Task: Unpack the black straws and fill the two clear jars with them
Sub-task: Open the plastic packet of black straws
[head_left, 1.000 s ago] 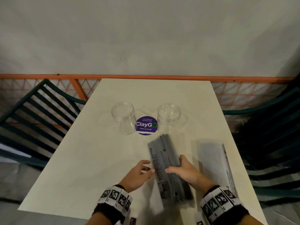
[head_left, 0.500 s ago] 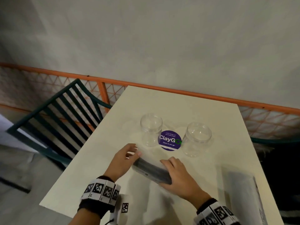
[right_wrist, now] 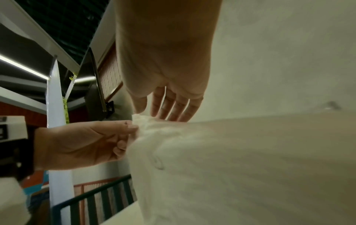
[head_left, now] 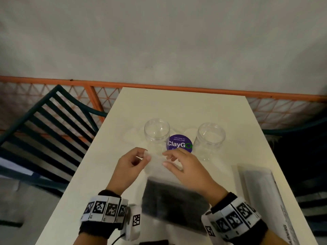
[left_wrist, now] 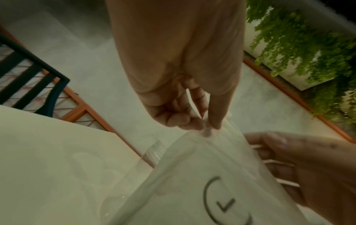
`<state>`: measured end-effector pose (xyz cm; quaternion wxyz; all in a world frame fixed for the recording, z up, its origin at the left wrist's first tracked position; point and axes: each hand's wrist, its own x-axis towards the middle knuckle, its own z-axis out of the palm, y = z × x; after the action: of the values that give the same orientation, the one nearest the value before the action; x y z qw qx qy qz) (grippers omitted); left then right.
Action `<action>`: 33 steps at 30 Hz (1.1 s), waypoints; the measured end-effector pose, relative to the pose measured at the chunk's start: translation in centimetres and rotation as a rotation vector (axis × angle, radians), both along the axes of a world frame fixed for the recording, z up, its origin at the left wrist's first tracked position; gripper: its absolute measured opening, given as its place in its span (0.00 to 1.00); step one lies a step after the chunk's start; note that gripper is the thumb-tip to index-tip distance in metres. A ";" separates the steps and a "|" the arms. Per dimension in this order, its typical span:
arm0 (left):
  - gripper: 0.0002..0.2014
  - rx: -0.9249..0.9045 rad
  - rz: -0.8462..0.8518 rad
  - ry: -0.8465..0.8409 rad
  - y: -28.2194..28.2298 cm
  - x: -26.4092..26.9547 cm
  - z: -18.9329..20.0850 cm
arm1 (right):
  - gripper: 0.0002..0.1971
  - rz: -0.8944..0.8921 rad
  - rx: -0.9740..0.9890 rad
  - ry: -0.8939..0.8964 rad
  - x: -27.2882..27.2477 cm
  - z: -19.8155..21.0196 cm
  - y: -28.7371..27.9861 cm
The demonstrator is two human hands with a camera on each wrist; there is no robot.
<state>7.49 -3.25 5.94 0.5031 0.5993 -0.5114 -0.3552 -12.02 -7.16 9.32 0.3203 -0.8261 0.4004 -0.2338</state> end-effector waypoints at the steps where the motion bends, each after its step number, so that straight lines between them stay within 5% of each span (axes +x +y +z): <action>1: 0.02 -0.009 -0.019 0.009 0.0 -0.1 0.4 | 0.15 -0.009 -0.016 -0.038 0.6 0.4 0.0; 8: 0.13 -0.122 -0.071 0.004 0.3 -0.9 1.6 | 0.09 -0.045 -0.019 -0.121 3.3 2.0 -0.1; 18: 0.03 -0.189 -0.073 -0.119 0.9 -1.0 1.7 | 0.16 -0.080 -0.357 0.056 2.8 0.7 1.7; 33: 0.09 -0.270 0.027 0.027 1.9 1.0 3.8 | 0.10 -0.117 -0.321 0.118 -2.0 0.6 1.9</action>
<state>8.50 -1.32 9.71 0.5907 0.5284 -0.5395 -0.2844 -14.01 -5.23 9.88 0.1461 -0.8542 0.4233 -0.2643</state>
